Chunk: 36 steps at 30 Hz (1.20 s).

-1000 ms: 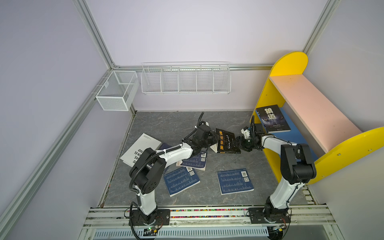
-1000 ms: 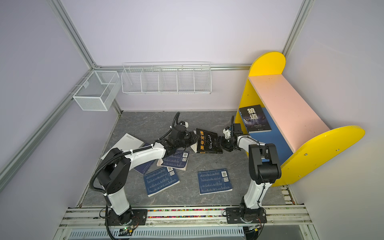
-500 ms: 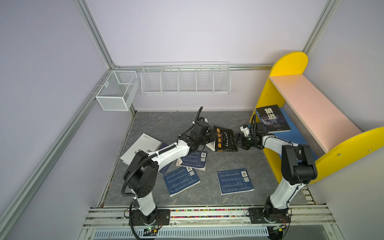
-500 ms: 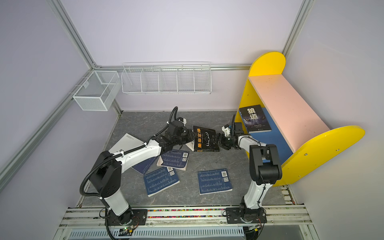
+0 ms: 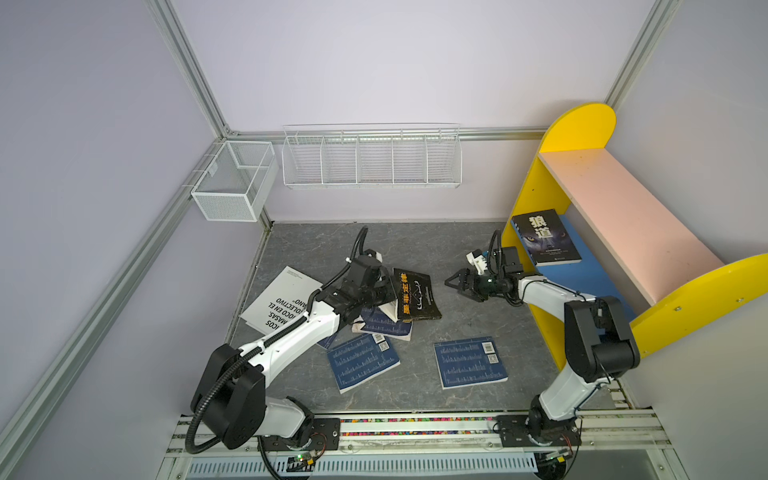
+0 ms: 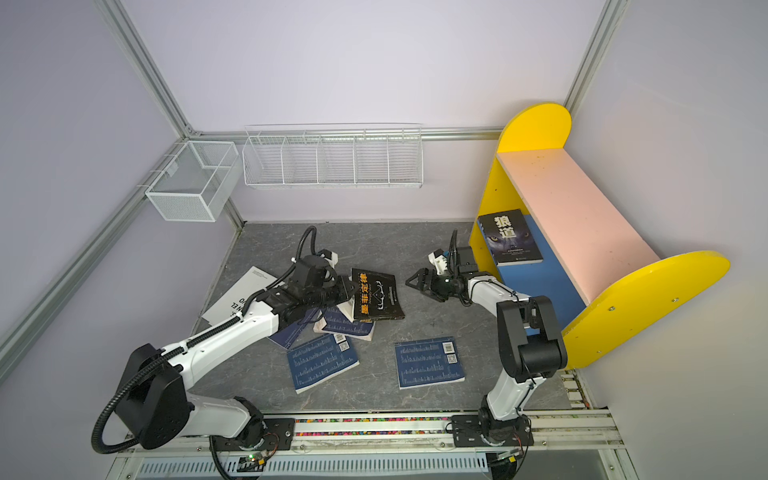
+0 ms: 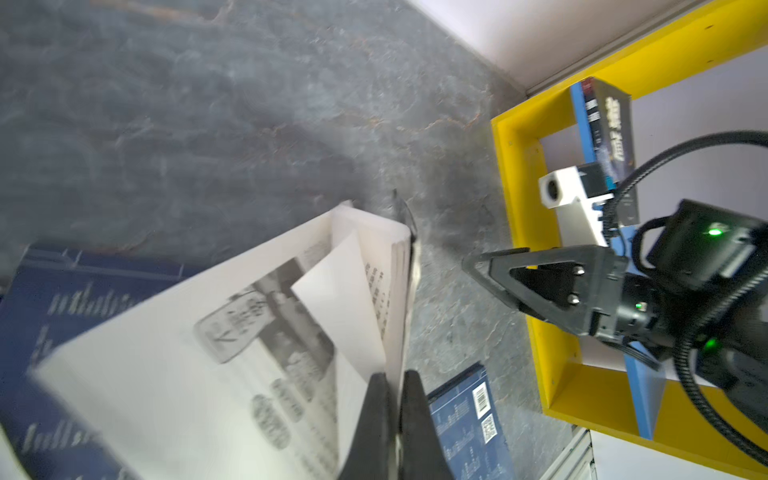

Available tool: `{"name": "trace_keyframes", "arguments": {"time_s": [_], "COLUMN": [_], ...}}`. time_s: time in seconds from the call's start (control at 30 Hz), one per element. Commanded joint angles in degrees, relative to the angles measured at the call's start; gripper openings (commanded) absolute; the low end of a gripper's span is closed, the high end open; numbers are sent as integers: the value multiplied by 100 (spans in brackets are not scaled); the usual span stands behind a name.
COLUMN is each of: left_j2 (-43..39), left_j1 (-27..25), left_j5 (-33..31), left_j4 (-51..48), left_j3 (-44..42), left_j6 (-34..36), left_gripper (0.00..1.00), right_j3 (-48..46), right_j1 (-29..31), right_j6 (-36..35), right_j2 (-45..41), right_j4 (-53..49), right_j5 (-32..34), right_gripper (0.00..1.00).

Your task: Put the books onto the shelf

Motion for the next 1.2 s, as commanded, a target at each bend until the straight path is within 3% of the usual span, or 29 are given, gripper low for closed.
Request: {"name": "trace_keyframes", "arguments": {"time_s": [0.0, 0.07, 0.2, 0.23, 0.33, 0.63, 0.83, 1.17], "left_j2": [-335, -576, -1135, -1271, -1627, -1722, -1140, -324], "left_j1": [-37, -37, -37, -36, -37, -45, -45, -46], "left_j5": [-162, -414, -954, -1033, -970, 57, 529, 301], "left_j4": [-29, -33, -329, -378, -263, 536, 1484, 2340], "left_j3": [-695, -1050, -1511, -1629, -2080, -2803, -2883, -3218], "left_j6": [-397, -562, -882, -1002, -1324, -1442, -1333, -1508], "left_gripper": [0, 1, 47, 55, 65, 74, 78, 78], "right_j3": [-31, 0, 295, 390, 549, 435, 147, 157], "right_j1": [442, 638, 954, 1018, 1143, 1419, 1477, 1556], "right_j6": [85, 168, 77, 4, -140, -597, -462, -408], "right_j2": [108, 244, 620, 697, 815, 476, 458, 820], "right_j4": [128, 268, 114, -28, -440, -1489, -1261, -1056], "right_j5": [350, 473, 704, 830, 1274, 2108, 1900, 1725], "right_gripper": [83, 82, 77, 76, 74, 75, 66, 56]}}
